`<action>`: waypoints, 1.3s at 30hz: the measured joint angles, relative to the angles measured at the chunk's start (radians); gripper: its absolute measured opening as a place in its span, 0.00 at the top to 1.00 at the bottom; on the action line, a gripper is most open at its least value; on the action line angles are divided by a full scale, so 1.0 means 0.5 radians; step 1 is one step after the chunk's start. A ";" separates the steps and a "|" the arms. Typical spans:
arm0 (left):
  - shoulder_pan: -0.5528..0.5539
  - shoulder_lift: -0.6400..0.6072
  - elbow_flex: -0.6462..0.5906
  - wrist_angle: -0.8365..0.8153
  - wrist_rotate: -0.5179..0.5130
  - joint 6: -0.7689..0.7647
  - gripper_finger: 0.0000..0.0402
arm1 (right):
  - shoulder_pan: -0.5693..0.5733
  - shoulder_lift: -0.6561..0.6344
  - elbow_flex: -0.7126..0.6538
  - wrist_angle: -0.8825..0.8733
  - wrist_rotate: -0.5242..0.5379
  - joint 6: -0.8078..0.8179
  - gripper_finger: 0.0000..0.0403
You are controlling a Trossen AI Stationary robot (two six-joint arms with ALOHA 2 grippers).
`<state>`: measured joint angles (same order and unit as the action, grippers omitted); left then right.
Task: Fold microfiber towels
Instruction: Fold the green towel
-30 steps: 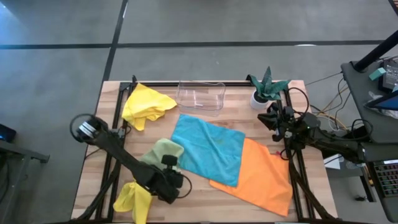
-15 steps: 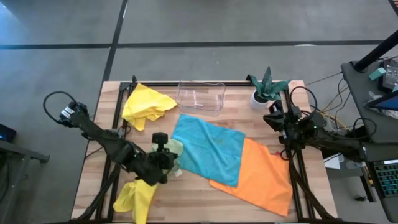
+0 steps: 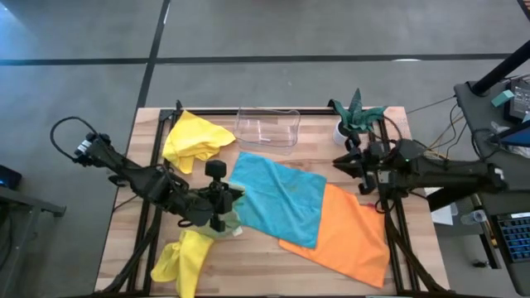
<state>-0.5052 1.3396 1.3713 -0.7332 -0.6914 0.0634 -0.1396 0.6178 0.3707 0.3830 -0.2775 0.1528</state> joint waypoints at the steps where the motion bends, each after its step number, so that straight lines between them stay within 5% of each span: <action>1: 0.000 0.000 0.018 0.000 0.000 0.013 1.00 | 0.020 0.093 0.052 -0.003 0.000 -0.021 0.82; 10: 0.000 -0.001 0.171 -0.002 0.006 0.101 1.00 | 0.100 0.844 0.408 -0.003 0.037 -0.105 0.54; 18: 0.000 -0.002 0.266 0.003 0.008 0.117 1.00 | 0.101 1.271 0.633 0.192 0.030 -0.062 0.52; 26: 0.000 -0.002 0.257 0.022 0.011 0.112 1.00 | 0.172 1.388 0.759 0.196 0.015 -0.047 0.55; 39: 0.000 0.001 0.341 0.047 0.012 0.194 1.00 | 0.223 1.203 0.764 0.230 0.049 -0.068 0.56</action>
<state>-0.5053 1.3399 1.5417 -0.7096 -0.6852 0.1602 -0.0282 1.2191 0.7528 0.4979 -0.2529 0.1187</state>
